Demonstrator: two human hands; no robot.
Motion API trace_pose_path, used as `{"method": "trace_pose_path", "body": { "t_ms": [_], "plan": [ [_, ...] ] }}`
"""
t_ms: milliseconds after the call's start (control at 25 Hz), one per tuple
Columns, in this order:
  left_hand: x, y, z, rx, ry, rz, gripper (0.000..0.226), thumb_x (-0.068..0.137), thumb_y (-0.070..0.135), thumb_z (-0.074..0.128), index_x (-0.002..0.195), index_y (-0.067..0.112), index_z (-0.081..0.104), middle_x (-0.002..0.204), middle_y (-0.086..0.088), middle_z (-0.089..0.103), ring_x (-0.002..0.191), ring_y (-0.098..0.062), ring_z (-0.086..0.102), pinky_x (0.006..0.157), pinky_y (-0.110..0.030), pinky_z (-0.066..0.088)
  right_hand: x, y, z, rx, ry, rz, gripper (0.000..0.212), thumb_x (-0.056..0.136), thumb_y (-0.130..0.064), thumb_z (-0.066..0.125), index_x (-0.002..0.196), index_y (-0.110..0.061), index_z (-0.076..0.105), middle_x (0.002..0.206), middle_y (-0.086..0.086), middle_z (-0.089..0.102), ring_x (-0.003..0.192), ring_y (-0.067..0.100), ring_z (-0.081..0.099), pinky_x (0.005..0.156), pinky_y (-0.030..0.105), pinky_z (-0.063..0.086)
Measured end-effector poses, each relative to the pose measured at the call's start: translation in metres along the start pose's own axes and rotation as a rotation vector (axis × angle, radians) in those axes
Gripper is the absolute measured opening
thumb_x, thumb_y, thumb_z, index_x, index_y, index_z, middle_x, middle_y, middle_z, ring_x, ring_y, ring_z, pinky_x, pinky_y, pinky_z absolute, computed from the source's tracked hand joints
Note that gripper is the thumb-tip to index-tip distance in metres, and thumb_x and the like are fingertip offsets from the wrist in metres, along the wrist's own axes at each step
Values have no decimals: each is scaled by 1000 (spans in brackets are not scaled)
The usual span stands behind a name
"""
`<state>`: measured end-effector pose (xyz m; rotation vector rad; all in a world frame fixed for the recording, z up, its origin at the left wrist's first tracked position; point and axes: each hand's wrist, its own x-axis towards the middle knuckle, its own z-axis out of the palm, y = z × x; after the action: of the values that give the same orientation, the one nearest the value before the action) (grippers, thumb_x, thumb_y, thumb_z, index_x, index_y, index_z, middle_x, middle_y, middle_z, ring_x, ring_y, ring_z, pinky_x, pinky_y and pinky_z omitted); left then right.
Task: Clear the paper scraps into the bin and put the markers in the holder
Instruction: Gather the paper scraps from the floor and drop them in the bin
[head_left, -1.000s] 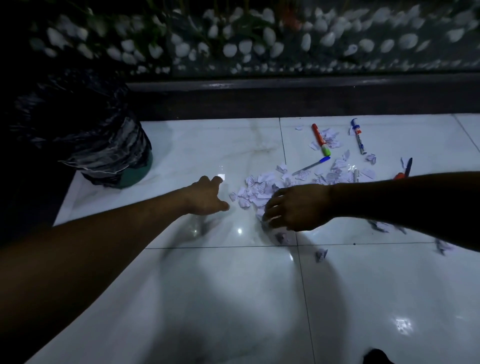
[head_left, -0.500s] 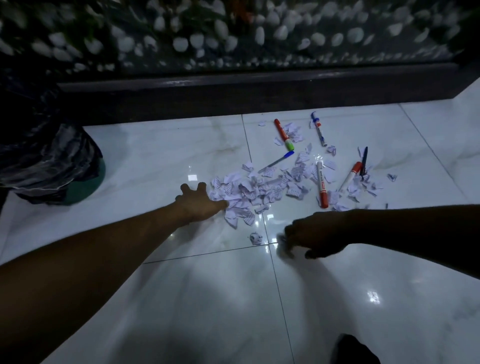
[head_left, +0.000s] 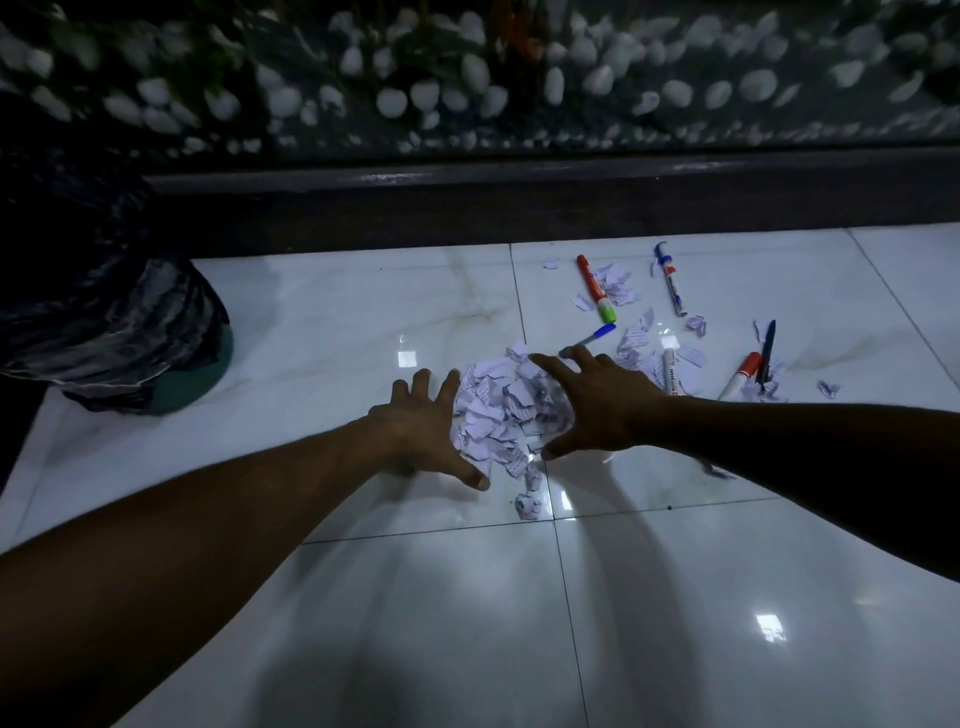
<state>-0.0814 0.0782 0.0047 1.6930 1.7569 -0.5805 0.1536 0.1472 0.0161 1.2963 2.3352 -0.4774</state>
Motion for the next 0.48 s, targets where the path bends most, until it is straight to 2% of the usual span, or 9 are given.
{"method": "trace_pose_path", "body": {
  "t_ms": [120,280,400,480],
  "plan": [
    [2,20,3,47,-37,30,156,47,88,71,153,31,-27,165,-9,-17,151,-40,-3,115,-60,27,8,-17,7,34,-52,-16,130,56,-81,74,157,-37,4,160,9,21,142,36,31,104,53,43],
    [5,40,13,68,3,139,155,47,85,74,155,31,-23,166,-4,-7,149,-37,5,113,-57,32,6,-34,14,27,-73,-95,120,61,-76,74,156,-33,15,155,7,25,138,32,33,102,48,44],
    [3,34,16,1,25,186,150,51,82,76,155,33,-19,165,-1,-4,149,-34,6,113,-56,35,-14,-26,24,-17,-26,-138,132,56,-84,70,156,-36,0,163,5,12,145,33,25,108,52,39],
    [2,23,18,-13,36,182,150,50,83,75,155,35,-21,165,0,-11,150,-34,1,114,-56,33,-32,-22,41,-95,-23,-189,137,55,-88,65,154,-39,-17,167,4,-10,152,35,6,118,59,22]
  ]
}}
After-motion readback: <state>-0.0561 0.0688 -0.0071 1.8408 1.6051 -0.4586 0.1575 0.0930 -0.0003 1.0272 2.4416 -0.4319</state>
